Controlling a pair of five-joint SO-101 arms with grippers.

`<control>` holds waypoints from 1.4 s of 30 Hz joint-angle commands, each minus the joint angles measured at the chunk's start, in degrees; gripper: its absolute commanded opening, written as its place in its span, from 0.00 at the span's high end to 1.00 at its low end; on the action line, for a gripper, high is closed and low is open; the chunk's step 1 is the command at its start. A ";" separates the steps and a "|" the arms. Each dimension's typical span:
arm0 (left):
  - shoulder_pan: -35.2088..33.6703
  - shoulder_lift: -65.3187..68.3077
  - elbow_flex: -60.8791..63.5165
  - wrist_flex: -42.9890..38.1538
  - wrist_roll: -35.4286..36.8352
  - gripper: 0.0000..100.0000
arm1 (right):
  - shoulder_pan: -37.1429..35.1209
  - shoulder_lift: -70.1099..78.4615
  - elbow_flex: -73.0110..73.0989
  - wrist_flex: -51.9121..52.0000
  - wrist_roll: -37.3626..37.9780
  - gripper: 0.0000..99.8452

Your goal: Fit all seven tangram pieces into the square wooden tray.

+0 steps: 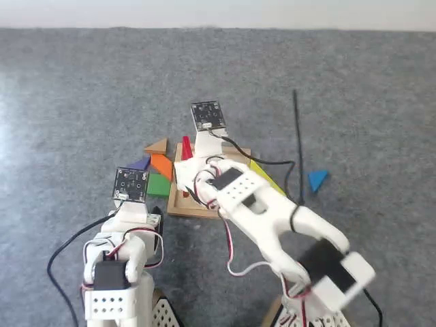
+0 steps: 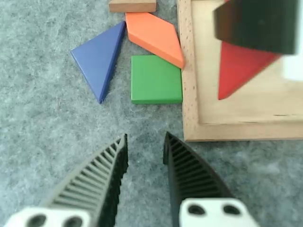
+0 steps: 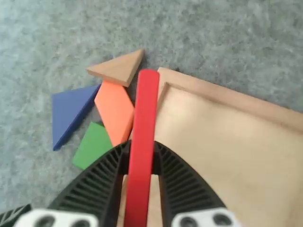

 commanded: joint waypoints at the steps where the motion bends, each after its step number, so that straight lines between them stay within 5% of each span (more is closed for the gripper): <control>1: 0.00 -1.23 -0.66 0.26 -0.18 0.88 | -1.36 2.77 -5.63 -1.36 0.79 0.99; 10: 0.00 -1.23 -0.66 0.26 -0.18 0.88 | -1.63 3.47 -5.98 -1.89 1.05 0.99; 18: 0.00 -1.23 -0.66 0.26 -0.18 0.88 | -1.80 3.56 -5.71 -1.45 1.05 0.69; 33: 0.00 -1.23 -0.66 0.26 -0.18 0.88 | 5.14 3.56 -3.52 -0.57 1.05 0.68; 42: 0.00 -1.23 -0.66 0.26 -0.18 0.88 | 2.77 3.56 -3.60 0.48 1.05 0.68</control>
